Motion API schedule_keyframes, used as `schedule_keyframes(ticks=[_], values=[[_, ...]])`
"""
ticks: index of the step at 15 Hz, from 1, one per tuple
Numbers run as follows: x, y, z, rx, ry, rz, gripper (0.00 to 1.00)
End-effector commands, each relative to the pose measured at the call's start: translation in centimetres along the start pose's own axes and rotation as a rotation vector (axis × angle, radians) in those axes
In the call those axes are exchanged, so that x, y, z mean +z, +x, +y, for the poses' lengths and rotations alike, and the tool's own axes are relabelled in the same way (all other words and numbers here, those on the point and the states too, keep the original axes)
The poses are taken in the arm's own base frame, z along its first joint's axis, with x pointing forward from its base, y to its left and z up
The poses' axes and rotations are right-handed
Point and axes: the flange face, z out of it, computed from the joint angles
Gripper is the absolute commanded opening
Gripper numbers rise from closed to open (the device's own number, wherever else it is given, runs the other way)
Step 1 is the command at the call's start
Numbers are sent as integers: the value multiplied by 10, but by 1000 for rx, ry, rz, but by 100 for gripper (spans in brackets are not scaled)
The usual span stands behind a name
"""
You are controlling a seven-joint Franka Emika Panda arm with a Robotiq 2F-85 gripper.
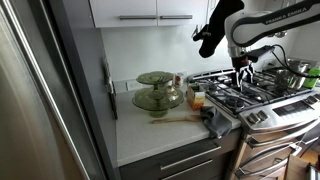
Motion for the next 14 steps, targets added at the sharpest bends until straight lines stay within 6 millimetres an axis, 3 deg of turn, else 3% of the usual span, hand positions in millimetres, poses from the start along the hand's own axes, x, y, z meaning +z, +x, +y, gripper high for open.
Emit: schedule_keyframes(ticks=[1, 9, 14], values=[[-1, 0, 0, 0, 0, -1, 100], [-1, 0, 0, 0, 0, -1, 100], [-38, -16, 57, 122, -4, -23, 100]])
